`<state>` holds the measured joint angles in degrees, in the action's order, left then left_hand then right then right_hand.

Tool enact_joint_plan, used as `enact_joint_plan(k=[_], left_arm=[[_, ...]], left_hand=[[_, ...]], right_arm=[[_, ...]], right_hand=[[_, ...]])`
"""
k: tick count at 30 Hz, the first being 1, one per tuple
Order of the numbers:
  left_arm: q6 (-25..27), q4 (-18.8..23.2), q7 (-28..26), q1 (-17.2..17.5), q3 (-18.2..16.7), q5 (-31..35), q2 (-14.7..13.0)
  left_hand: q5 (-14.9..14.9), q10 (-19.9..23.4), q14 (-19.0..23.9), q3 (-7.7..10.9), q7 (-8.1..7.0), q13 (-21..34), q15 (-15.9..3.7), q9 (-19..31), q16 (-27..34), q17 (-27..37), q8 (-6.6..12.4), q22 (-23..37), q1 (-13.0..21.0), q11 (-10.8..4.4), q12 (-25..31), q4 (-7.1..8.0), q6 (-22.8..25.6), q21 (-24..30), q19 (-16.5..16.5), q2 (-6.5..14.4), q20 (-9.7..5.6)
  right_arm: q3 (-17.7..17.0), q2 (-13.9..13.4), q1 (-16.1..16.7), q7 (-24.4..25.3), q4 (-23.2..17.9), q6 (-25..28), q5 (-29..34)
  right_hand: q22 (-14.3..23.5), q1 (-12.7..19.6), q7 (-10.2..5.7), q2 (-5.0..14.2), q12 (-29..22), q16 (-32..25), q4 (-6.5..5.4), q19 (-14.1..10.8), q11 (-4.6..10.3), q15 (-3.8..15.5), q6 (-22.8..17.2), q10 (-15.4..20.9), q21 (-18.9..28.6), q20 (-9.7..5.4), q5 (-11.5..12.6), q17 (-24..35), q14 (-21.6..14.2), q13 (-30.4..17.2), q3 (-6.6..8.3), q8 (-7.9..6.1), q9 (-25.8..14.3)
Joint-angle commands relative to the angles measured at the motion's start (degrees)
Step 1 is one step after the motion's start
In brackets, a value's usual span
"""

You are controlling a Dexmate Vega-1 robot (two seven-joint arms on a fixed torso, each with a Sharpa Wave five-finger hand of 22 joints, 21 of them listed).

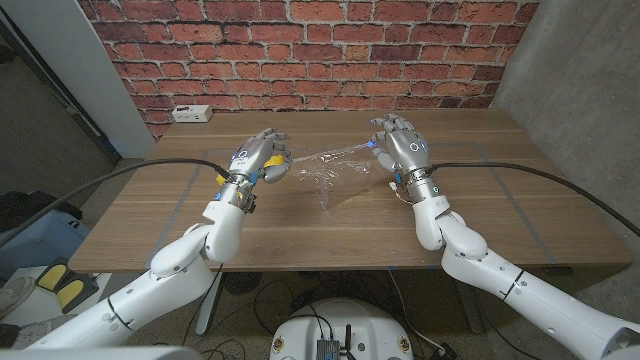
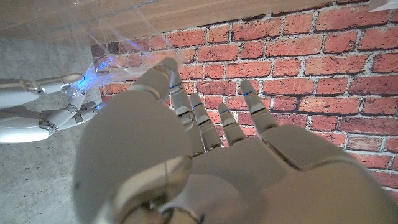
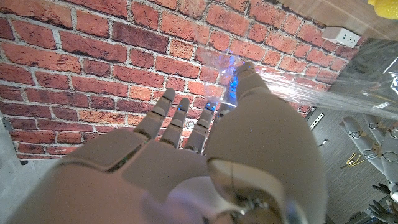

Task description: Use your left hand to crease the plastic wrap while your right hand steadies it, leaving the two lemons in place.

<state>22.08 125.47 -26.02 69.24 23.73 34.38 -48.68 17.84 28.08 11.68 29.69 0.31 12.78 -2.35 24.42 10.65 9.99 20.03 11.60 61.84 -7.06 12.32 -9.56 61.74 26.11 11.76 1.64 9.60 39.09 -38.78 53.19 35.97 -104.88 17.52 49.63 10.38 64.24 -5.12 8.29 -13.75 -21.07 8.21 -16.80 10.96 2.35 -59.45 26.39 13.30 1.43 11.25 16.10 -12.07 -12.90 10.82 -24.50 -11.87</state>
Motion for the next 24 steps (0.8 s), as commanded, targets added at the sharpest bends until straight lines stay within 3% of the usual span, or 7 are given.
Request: enact_joint_plan(k=[1, 24], left_arm=[[2.26, -2.53, 1.21, -3.65, 2.34, 4.08, 1.08], [6.60, -6.65, 3.77, -8.33, 7.07, 8.42, 3.08]], left_hand=[[0.36, -0.01, 0.13, 0.52, 4.05, 0.14, -1.39, 12.77, 0.13, 0.19, 0.16, 0.09, -0.33, -0.18, 0.32, 0.00, 5.65, 0.27, 0.10, -0.18, -0.22], [0.45, -0.06, 0.07, 1.05, 3.68, 0.12, -1.50, 12.36, 0.12, 0.18, -0.19, 0.06, -0.81, -0.25, 0.37, 0.04, 5.89, 0.38, 0.14, -0.47, -0.43]], right_arm=[[2.11, 1.32, -5.22, -1.46, 4.85, -2.45, -0.34], [6.74, 3.56, -13.81, -4.37, 14.68, -7.22, -1.13]], right_hand=[[0.22, 0.24, -0.02, -0.15, 0.20, -0.13, -0.12, 0.14, 0.30, 8.40, -0.47, 0.20, -0.02, -0.02, 0.38, 0.06, 0.04, -0.11, -0.22, 0.24, -0.23], [0.22, 0.12, -0.39, -0.14, 0.31, -0.27, -0.22, 0.05, 0.22, 8.37, -0.47, 0.23, -0.10, 0.09, 0.41, 0.01, -0.04, -0.12, -0.39, 0.51, -0.25]])
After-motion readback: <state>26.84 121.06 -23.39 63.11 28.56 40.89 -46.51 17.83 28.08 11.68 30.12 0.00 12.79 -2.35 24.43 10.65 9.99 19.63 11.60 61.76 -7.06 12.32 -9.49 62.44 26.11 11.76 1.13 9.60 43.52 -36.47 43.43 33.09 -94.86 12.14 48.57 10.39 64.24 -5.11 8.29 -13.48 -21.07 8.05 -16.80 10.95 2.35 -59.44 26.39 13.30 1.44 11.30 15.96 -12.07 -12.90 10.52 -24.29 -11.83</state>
